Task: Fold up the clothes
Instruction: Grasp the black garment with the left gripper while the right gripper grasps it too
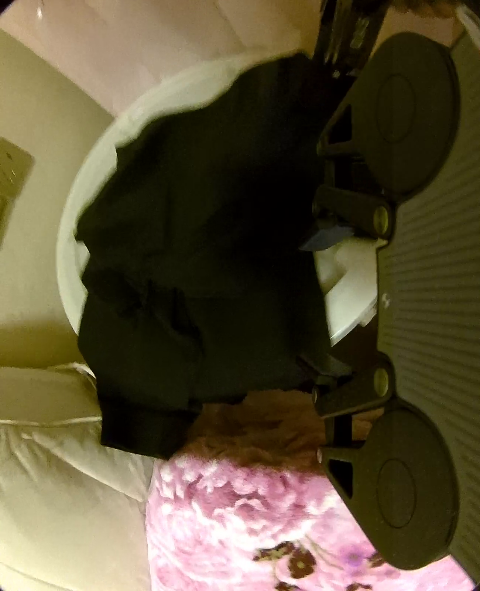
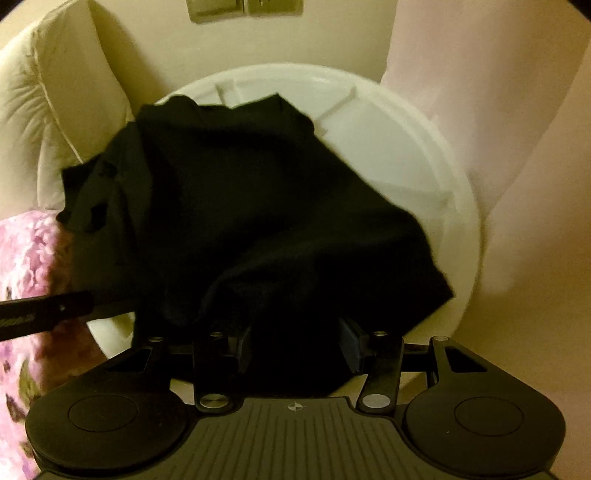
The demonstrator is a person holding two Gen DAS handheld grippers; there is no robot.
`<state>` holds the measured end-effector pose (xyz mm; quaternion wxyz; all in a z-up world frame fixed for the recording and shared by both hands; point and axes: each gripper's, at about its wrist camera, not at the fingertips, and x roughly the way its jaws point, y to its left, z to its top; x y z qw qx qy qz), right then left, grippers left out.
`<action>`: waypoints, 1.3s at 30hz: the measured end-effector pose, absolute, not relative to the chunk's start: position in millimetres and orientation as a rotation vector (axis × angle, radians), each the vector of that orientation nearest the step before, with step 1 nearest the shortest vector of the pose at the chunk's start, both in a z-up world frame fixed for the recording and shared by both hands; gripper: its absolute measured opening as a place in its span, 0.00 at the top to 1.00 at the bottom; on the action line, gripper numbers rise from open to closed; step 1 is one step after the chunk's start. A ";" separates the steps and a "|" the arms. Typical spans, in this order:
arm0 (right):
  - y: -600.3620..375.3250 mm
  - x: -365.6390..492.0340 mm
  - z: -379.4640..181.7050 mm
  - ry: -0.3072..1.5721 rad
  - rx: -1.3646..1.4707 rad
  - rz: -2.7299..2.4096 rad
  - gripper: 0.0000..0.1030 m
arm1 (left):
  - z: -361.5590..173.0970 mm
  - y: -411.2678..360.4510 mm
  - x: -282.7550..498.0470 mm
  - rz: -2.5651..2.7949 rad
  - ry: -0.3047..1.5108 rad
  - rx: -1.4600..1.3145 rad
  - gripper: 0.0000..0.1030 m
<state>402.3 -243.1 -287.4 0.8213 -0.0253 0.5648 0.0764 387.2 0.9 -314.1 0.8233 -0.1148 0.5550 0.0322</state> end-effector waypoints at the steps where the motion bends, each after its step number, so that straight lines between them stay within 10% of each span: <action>1: -244.2 404.8 -291.4 1.205 -0.042 0.171 0.50 | -320.7 3.7 390.7 0.086 1.186 -0.246 0.45; 10: -243.3 420.3 -312.8 1.225 -0.015 0.222 0.46 | -356.8 24.3 406.8 0.169 1.174 -0.357 0.41; 16: -233.9 423.7 -301.6 1.201 -0.018 0.296 0.87 | -348.0 45.9 400.8 0.187 1.157 -0.485 0.60; 19: -234.6 427.3 -283.2 1.175 0.031 0.314 0.88 | -336.5 59.1 395.7 0.194 1.136 -0.461 0.98; 39: -166.5 387.1 -60.7 0.682 0.197 0.788 0.90 | -133.4 107.5 250.5 0.096 0.614 -0.658 1.00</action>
